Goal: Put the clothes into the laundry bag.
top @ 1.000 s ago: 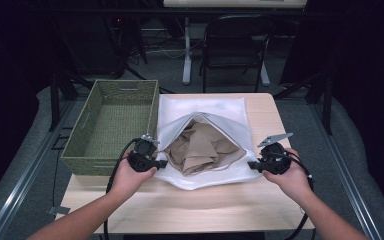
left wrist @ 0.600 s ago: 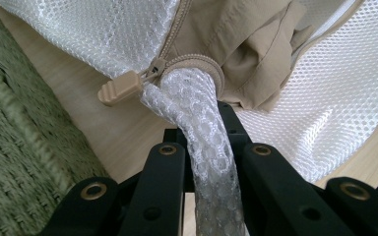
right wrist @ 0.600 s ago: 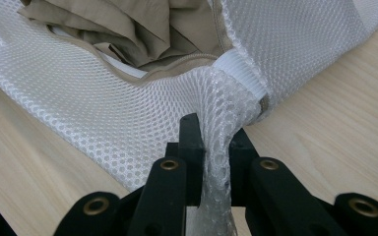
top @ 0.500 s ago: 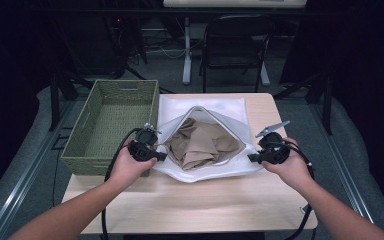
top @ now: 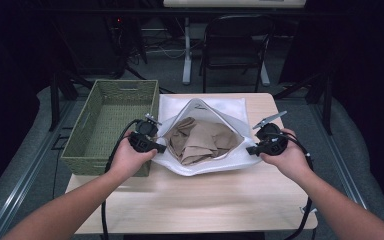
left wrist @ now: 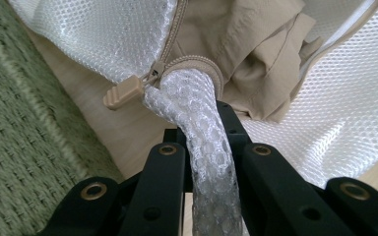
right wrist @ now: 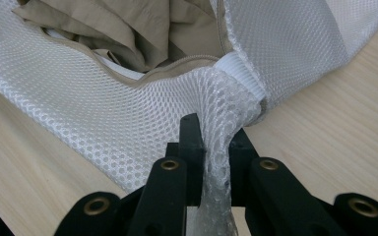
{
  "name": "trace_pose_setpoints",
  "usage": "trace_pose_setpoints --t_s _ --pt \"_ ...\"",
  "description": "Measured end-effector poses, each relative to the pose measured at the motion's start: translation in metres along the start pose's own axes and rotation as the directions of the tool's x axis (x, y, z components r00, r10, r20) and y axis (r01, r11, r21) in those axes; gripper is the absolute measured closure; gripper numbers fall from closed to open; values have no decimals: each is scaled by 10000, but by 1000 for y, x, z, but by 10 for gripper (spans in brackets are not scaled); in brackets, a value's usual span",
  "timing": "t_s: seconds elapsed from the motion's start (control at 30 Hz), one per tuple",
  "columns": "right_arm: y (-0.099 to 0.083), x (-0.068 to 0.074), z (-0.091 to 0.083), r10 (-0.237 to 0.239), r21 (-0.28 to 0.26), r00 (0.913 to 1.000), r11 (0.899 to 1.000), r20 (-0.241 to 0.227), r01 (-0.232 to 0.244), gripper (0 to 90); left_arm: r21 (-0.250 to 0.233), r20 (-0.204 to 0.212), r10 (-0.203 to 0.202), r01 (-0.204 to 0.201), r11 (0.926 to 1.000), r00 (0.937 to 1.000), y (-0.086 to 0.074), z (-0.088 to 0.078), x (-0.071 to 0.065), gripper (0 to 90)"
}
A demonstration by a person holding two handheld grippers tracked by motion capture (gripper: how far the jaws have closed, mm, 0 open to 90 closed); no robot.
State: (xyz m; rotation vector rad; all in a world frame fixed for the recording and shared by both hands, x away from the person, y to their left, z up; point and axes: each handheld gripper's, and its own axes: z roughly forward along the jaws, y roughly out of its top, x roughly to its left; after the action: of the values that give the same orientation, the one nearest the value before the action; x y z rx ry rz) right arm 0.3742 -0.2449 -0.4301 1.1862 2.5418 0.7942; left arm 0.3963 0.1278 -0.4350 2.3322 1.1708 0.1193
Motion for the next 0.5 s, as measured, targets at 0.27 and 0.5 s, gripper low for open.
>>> trace_pose_setpoints --t_s 0.27,0.5 --pt "13 -1 -9 73 39 9994 10000 350 -74 821 -108 -344 -342 339 9994 9988 6 -11 11 838" --pt "22 -4 -14 182 -93 9978 9998 642 -177 821 -200 -363 -530 523 9984 9979 13 -16 17 834"
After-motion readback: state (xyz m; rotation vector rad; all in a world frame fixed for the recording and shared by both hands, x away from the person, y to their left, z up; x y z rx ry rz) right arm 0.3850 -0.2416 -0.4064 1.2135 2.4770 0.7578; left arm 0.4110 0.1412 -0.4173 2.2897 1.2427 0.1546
